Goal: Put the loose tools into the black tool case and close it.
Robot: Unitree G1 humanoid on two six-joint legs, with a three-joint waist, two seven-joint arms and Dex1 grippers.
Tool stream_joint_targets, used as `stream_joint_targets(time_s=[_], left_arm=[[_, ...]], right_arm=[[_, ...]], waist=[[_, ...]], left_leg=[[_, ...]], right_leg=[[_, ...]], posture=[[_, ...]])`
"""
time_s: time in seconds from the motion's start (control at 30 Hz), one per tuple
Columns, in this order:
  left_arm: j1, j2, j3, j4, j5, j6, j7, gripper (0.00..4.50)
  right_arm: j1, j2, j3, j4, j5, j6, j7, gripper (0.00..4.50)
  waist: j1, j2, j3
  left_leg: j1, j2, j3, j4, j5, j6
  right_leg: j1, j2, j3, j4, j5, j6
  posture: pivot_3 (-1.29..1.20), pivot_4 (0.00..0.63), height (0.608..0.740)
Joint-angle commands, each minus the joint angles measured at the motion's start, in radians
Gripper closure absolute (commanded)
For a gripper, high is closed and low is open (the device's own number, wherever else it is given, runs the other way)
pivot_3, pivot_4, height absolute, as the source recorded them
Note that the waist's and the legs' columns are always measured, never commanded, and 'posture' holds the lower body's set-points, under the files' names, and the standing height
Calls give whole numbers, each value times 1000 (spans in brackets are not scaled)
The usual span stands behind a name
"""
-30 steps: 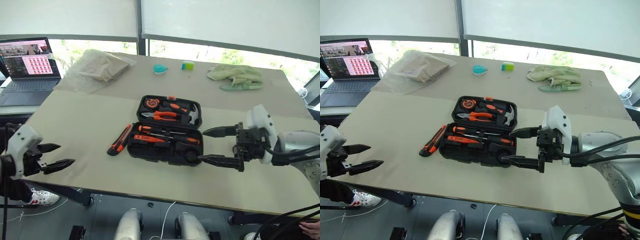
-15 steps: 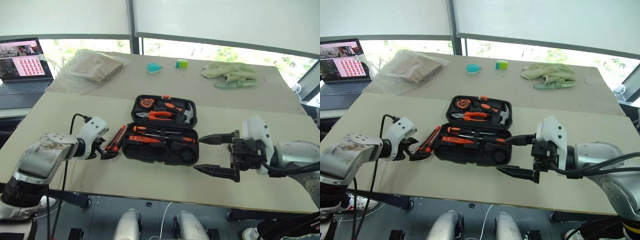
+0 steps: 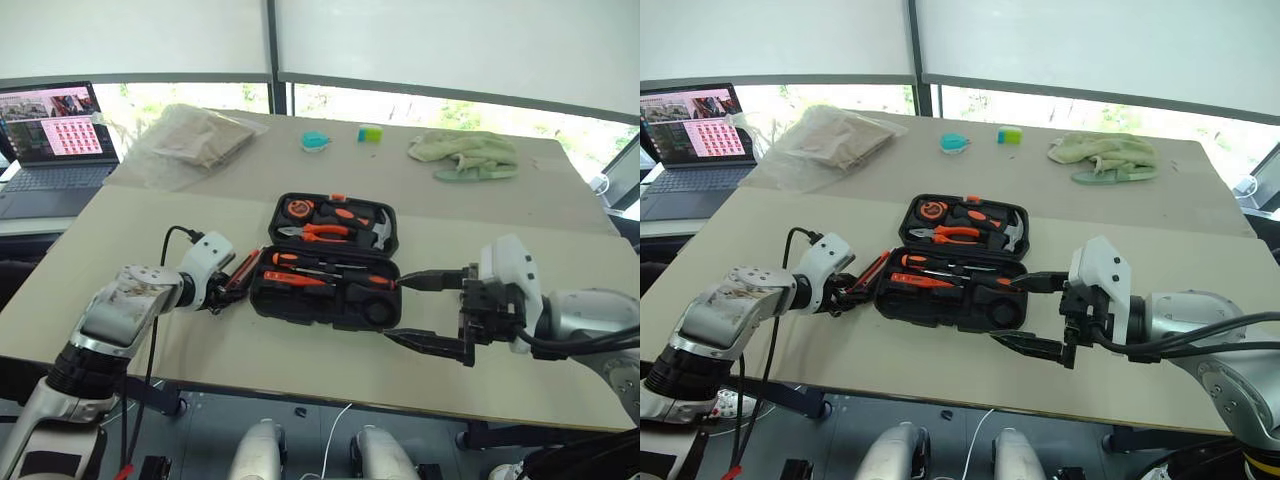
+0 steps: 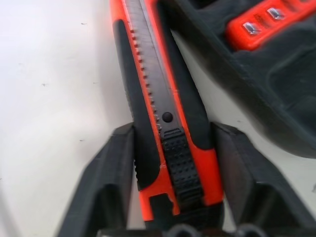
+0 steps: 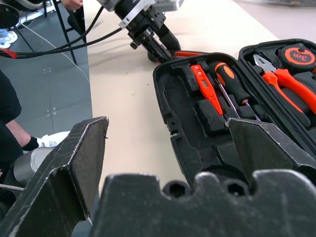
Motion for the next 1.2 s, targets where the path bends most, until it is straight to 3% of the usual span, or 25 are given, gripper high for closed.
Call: stream_joint_targets(time_s=[0.03, 0.23, 0.3, 0.4, 0.5, 0.6, 0.7, 1.1, 1.17, 1.2], left_arm=[[-23, 42, 86, 162, 54, -44, 58, 2721], [-254, 57, 96, 332, 59, -291, -46, 2722], [-290, 30, 92, 308, 9, -475, -199, 2722], [-299, 32, 47, 282, -19, -555, -379, 2722], [-312, 44, -77, 220, -26, -644, -646, 2722], [-316, 53, -164, 194, 12, -677, -759, 2722], [-320, 29, -244, 188, 79, -716, -792, 2722], [-335, -66, -341, 309, 278, -914, -761, 2722], [-342, -77, -332, 314, 259, -892, -787, 1674], [-341, -77, -327, 306, 244, -887, -809, 1405]], right_arm=[[12, -11, -75, -27, 30, -1, -12, 0], [46, -7, -113, -42, 49, 9, -36, 0], [60, -9, -120, -44, 54, 8, -40, 0], [75, -13, -127, -37, 53, 6, -41, 0], [99, -17, -133, -26, 41, 0, -30, 0], [117, -15, -135, -23, 24, -8, -32, 0], [132, -3, -143, -41, 34, -6, -54, 0], [178, 10, -179, -86, 57, 0, -118, 0], [181, 10, -183, -91, 64, 2, -126, 0], [182, 10, -184, -95, 68, 3, -130, 0]], waist=[[-5, 0, 0], [-11, -4, 2], [4, -5, 3], [13, -5, 3], [8, -5, 3], [5, -5, 3], [1, -5, 3], [7, -5, 3], [5, -4, 2], [4, -4, 2]], left_leg=[[0, 0, 0, 0, 0, 0], [-5, 1, -2, -1, 0, 0], [-13, 0, -2, -1, 2, -3], [-18, -2, 0, 0, 2, -2], [-19, -2, 1, -1, 0, 0], [-20, -1, 4, -1, 0, 0], [-19, 0, 4, -1, 0, 0], [-19, -1, 2, 0, 0, 0], [-19, -1, 2, 0, 0, 0], [-19, -1, 2, 0, 0, 0]], right_leg=[[-1, 0, 0, 0, 0, 0], [-6, 5, 2, 1, 0, -2], [-13, 4, 0, 1, 1, -1], [-13, 2, -1, -5, 3, 2], [-13, 1, 0, -8, 4, 3], [-13, 3, 0, -9, 4, 3], [-13, 5, 0, -8, 3, 2], [-12, 5, 0, -8, 4, 2], [-12, 5, 0, -8, 4, 2], [-12, 5, 0, -8, 4, 2]], posture=[[0, 150, 740], [0, 150, 740], [0, 150, 740], [0, 150, 740], [0, 150, 740], [0, 150, 740], [0, 150, 740], [0, 150, 740], [0, 150, 740], [0, 150, 740]])
